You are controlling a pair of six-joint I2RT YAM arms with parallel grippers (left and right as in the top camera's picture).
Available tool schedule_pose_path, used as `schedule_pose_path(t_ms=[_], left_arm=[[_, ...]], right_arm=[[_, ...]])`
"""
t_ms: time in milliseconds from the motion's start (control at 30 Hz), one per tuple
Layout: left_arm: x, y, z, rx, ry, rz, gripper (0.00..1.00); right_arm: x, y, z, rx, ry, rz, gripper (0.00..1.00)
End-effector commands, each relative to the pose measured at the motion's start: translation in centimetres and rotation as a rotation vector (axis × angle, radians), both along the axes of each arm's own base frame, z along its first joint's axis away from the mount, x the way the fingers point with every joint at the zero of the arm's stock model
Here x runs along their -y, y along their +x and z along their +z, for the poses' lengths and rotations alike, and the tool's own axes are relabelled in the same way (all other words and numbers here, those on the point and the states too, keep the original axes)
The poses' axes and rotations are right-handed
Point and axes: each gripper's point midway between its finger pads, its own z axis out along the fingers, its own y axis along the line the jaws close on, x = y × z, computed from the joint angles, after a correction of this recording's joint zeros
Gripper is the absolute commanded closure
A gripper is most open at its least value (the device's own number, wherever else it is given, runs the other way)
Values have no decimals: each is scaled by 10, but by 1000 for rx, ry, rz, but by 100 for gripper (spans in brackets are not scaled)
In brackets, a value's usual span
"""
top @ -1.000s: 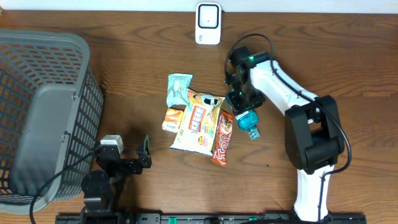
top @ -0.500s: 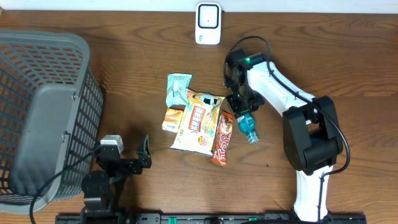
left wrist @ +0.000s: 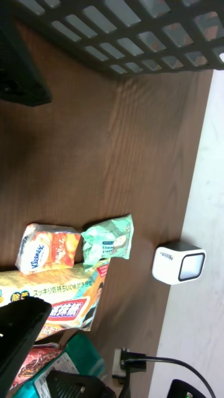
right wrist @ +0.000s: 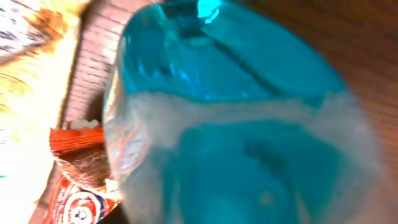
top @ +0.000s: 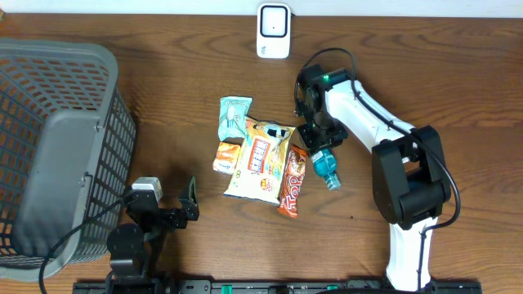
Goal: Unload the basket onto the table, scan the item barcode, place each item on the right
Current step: 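Lift the bottle and pull it out from beside the snack bag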
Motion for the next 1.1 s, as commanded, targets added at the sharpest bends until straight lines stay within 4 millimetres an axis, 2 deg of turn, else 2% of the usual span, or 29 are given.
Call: schedule_pose_path(t_ms=[0, 233, 333, 433, 667, 767, 933, 1067], left_arm=[[2, -2, -12, -38, -15, -10, 2], [2, -2, -12, -38, -15, -10, 2], [2, -2, -12, -38, -15, -10, 2], [2, -2, -12, -38, -15, -10, 2], [2, -2, -12, -38, -15, -10, 2], [2, -2, -12, -38, -15, -10, 2], [2, -2, -12, -38, -15, -10, 2], [2, -2, -12, -38, -15, -10, 2]], right_arm=[[-11, 9, 9, 16, 58, -14, 63], [-19, 20, 10, 59, 91, -39, 71], [-23, 28, 9, 92, 105, -49, 82], [-27, 33, 7, 113, 114, -68, 99], [-30, 25, -4, 101, 113, -63, 99], [-46, 17, -6, 62, 214, -54, 99], [-76, 15, 14, -4, 514, -12, 99], [-72, 20, 28, -21, 657, -10, 99]])
